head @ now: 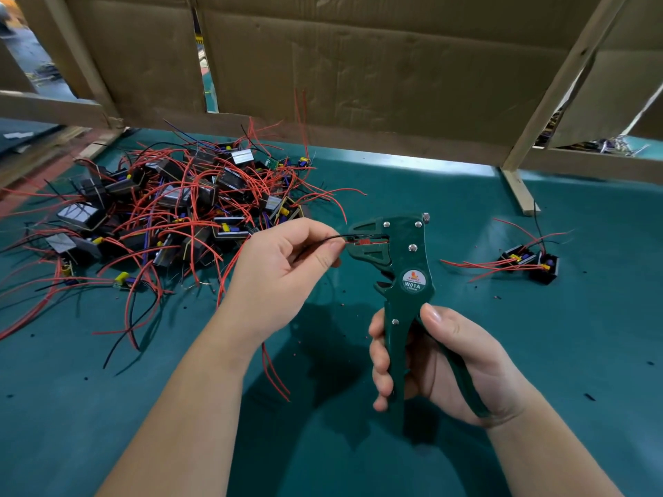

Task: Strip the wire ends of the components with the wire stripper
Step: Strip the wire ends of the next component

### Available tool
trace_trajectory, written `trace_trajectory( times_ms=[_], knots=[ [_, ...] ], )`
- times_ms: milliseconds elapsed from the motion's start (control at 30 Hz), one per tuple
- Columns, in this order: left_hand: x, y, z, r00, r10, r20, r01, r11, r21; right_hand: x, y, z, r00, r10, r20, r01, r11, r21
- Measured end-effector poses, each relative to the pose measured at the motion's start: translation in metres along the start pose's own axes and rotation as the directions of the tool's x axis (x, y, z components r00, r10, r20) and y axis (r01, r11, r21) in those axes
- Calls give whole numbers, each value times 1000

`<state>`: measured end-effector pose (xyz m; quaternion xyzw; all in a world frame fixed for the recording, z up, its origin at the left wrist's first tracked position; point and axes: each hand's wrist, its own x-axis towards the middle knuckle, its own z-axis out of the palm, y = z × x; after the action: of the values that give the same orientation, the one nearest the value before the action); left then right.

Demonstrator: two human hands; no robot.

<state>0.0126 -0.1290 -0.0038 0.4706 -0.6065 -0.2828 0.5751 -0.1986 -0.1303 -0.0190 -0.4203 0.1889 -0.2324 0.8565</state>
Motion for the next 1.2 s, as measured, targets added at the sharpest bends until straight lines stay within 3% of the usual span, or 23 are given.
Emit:
trace_trajectory(
  times_ms=[267, 400, 500, 567, 633, 733, 800, 933, 1067, 1200],
  knots=[
    [1, -6, 1, 999, -19, -38, 22, 996, 89, 3, 4, 7, 996, -26, -81, 26, 1000, -3],
    [0, -6, 1, 998, -51, -35, 51, 999, -10, 7, 8, 12, 982, -40, -186, 42, 999, 2],
    [-1, -11, 3, 999, -13, -34, 18, 987, 163, 11, 10, 17, 927, -52, -372, 45, 999, -27],
    [-1, -15, 6, 999, -22, -34, 30, 963, 267, 15, 11, 18, 905, -54, -423, 58, 998, -4],
    [1, -18, 7, 994, -57, -91, 80, 959, 273, 18, 11, 16, 909, -96, -406, 133, 989, 65],
    [4, -16, 4, 975, -139, -172, 166, 974, 152, 15, 3, 7, 881, -210, -423, 289, 948, 131],
    [5, -14, 7, 975, -172, -140, 188, 977, 105, 13, 0, 3, 869, -262, -421, 341, 932, 124],
    [-3, -10, 27, 987, -160, -20, 161, 978, 131, 15, 6, 5, 913, -291, -284, 336, 934, 123],
    [-13, -15, 45, 967, -241, 82, 238, 970, 47, 20, 9, 12, 928, -319, -192, 337, 939, 71],
    [-12, -16, 41, 969, -180, 172, 142, 967, 210, 17, 4, 7, 917, -311, -252, 347, 931, 112]
  ],
)
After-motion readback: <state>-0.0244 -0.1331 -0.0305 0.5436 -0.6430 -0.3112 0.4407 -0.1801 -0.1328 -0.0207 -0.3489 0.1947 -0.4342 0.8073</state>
